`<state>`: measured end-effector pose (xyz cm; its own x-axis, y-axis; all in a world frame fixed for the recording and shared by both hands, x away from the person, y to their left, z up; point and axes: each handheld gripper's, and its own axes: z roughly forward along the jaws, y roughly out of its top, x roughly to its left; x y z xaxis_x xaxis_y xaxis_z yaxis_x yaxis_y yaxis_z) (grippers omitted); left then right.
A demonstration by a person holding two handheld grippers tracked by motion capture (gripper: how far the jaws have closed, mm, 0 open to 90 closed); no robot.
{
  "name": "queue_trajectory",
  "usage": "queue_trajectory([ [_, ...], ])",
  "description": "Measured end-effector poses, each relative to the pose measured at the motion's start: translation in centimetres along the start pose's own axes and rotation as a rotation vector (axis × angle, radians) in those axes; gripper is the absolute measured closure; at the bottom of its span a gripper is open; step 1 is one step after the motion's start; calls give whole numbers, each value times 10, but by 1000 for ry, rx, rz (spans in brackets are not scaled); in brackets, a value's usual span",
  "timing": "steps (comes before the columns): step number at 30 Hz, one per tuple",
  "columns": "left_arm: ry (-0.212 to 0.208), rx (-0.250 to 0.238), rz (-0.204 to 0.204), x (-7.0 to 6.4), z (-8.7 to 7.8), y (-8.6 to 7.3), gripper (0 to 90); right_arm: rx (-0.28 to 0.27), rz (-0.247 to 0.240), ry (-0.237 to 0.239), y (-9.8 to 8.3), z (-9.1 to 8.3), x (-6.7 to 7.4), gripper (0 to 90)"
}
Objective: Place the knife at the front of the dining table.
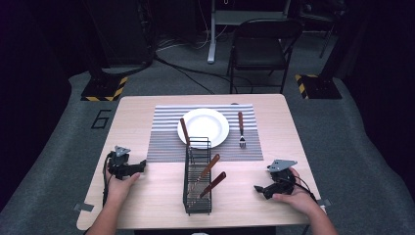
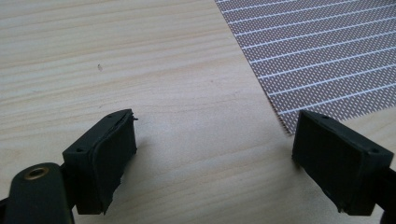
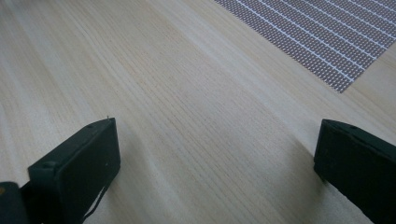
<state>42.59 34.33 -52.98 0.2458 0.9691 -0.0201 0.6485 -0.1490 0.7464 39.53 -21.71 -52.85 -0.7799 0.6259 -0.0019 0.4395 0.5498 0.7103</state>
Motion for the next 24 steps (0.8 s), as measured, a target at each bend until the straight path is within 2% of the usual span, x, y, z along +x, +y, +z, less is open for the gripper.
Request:
queue_trajectory([
  [24,-4,-1,11,-1,0,0,139,2,7,-4,0,0,1,0],
])
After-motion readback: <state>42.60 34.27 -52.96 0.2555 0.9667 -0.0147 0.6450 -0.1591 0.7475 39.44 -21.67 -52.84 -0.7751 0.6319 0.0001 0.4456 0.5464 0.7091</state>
